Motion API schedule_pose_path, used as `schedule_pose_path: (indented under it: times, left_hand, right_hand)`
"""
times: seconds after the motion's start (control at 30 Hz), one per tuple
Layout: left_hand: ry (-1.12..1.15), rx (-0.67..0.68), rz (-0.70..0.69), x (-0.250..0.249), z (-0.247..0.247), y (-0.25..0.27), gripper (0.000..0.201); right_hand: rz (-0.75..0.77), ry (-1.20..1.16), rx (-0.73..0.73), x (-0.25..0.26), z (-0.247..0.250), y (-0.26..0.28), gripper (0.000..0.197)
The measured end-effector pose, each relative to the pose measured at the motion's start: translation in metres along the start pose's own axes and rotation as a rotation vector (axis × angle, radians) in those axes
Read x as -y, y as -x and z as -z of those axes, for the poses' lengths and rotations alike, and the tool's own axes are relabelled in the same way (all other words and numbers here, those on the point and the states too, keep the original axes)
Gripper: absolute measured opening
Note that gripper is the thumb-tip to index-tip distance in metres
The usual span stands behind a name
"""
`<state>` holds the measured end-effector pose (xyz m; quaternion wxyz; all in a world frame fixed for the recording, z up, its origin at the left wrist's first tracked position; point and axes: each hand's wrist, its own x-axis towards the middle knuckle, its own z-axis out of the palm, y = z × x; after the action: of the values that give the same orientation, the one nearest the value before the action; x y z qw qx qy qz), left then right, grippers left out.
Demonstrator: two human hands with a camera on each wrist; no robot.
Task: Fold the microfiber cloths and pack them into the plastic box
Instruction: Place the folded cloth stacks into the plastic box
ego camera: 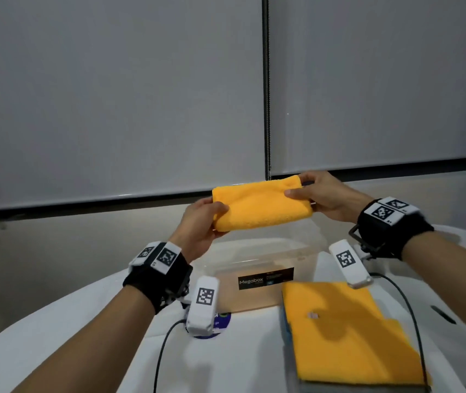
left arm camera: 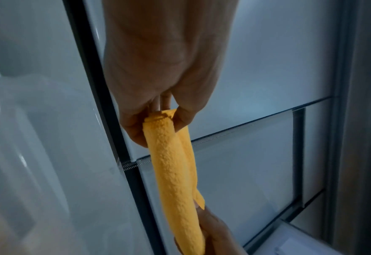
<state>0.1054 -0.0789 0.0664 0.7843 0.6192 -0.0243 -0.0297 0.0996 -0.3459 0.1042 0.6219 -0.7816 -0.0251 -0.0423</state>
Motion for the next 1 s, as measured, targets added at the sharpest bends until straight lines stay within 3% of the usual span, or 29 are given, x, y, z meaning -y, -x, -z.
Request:
schedule_pose_path:
  times: [0.17, 0.37, 0.47, 0.67, 0.87, 1.0]
  left_hand:
    - [-0.357, -0.035, 0.006, 0.002, 0.021, -0.033, 0.039]
    - [-1.116, 0.028, 0.078, 0.018, 0.023, -0.061, 0.065]
    - [-1.356, 0.132, 0.146, 0.025, 0.014, -0.063, 0.051]
    - [-1.677, 0.257, 0.107, 0.039, 0.005, -0.072, 0.013]
    - [-1.933, 0.316, 0.107, 0.055, 0.003, -0.086, 0.014]
    - [-2.011, 0.418, 0.133, 0.062, -0.001, -0.096, 0.011]
  right_hand:
    - [-0.141, 0.148, 0.008, -0.017, -0.024, -0.033, 0.048]
    - [-0.353, 0.445, 0.138, -0.047, -0.046, -0.061, 0.051]
    - [-0.411, 0.564, 0.229, -0.059, -0.052, -0.069, 0.052]
    - [-0.410, 0.777, 0.289, -0.074, -0.059, -0.075, 0.052]
    - [-0.434, 1.027, 0.369, -0.081, -0.063, -0.070, 0.058]
    - [-0.371, 1.174, 0.355, -0.086, -0.066, -0.066, 0.044]
